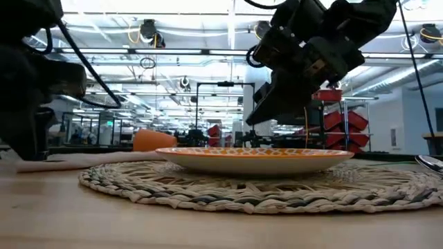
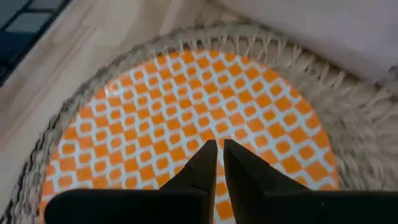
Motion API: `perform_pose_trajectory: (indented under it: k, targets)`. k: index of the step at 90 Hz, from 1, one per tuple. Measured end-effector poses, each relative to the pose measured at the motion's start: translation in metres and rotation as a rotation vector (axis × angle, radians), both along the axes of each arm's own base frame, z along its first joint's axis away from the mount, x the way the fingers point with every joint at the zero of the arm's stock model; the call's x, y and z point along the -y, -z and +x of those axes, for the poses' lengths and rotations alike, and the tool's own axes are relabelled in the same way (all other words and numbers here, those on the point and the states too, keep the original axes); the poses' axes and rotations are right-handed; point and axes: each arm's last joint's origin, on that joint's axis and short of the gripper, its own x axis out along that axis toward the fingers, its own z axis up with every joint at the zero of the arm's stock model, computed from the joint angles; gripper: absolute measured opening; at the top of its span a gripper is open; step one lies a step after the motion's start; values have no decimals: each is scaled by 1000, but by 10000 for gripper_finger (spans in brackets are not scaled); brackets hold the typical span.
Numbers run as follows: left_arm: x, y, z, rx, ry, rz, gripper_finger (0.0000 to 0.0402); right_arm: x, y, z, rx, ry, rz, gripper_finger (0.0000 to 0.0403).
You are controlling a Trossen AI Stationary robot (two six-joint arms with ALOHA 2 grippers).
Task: Set table place
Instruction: Put the white napkin on the table to the left of the brown mat
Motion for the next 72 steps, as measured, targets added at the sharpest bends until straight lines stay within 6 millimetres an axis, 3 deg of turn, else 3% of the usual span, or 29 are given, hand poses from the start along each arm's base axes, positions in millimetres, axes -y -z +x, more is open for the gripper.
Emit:
perform_pose_trajectory:
  k: [19, 36, 50, 72]
  targets:
    - [14, 4, 1, 57, -93, -33, 187, 15, 10, 19, 40, 34, -14, 18]
    - [23, 7, 0, 82, -167, -33, 186, 28, 23, 63, -2, 54, -29, 18]
    - [30, 8, -3, 95, -200, -61, 186, 35, 17, 100, -26, 58, -30, 18]
    - [37, 9, -7, 129, -218, -65, 186, 46, 19, 139, -62, 14, 10, 18]
